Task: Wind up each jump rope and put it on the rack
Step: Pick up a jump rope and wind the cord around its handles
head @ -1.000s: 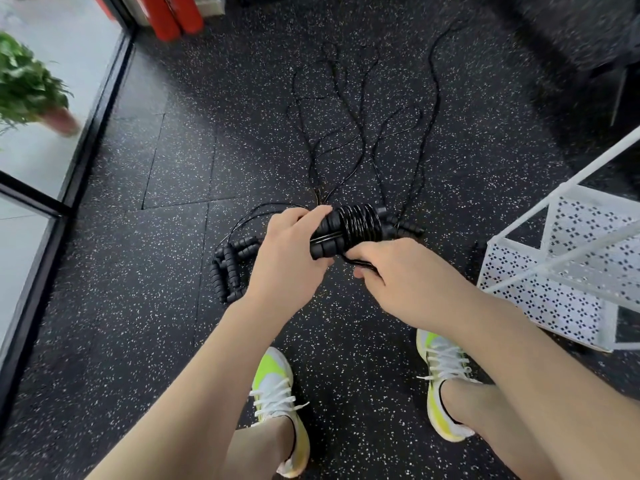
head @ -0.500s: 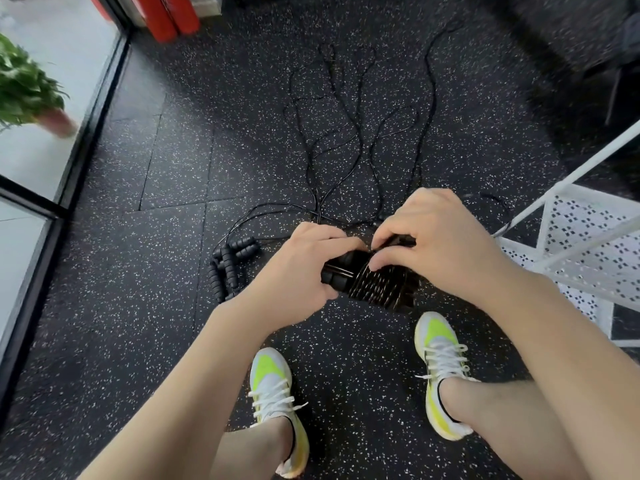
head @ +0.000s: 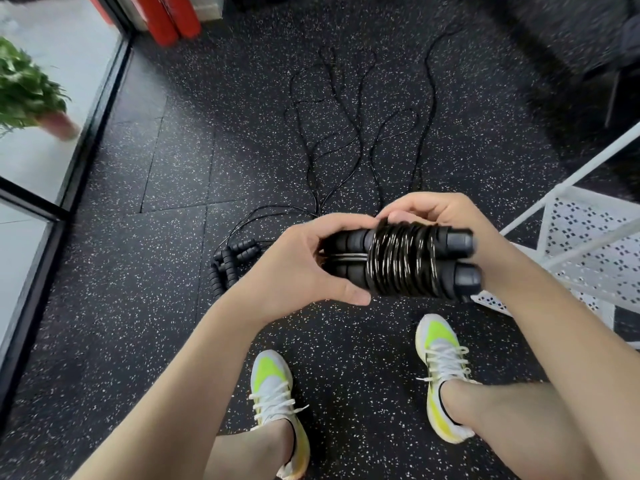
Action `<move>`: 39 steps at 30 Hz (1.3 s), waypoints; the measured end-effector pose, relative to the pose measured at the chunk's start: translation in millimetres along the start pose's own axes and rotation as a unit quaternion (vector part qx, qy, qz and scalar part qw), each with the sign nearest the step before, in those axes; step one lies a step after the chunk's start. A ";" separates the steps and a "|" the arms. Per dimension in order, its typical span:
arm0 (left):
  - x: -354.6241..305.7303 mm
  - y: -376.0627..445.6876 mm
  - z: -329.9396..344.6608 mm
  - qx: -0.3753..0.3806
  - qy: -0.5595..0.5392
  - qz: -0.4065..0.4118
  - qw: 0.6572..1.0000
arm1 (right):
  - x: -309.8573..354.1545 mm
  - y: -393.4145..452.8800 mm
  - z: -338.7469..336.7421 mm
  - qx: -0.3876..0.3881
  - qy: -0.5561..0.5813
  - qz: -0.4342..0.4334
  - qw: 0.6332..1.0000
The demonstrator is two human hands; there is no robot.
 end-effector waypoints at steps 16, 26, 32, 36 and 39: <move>16.4 15.6 3.3 -0.289 0.000 0.015 0.957 | -8.4 0.0 48.8 0.046 -0.089 0.125 0.987; 11.0 15.9 12.7 -0.341 0.261 0.032 0.903 | -4.4 -0.8 61.1 0.062 0.077 0.196 0.976; 29.8 14.4 24.2 -0.321 0.363 0.134 0.865 | 3.8 -2.5 66.0 0.036 0.234 0.241 0.941; 31.6 12.2 38.8 -0.263 0.311 0.146 0.901 | 1.2 -3.1 58.5 -0.018 0.225 0.263 0.938; 25.5 9.1 43.6 -0.209 0.187 0.078 0.957 | -5.5 -1.5 49.9 -0.041 0.179 0.262 0.948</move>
Point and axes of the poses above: each hand's wrist, its own y-axis towards the middle knuckle, its own z-axis out of the palm, x = y × z, the point moved 2 cm from there along y, towards the middle knuckle, and after that the axes turned 14 degrees about -y, right-handed, at the moved point
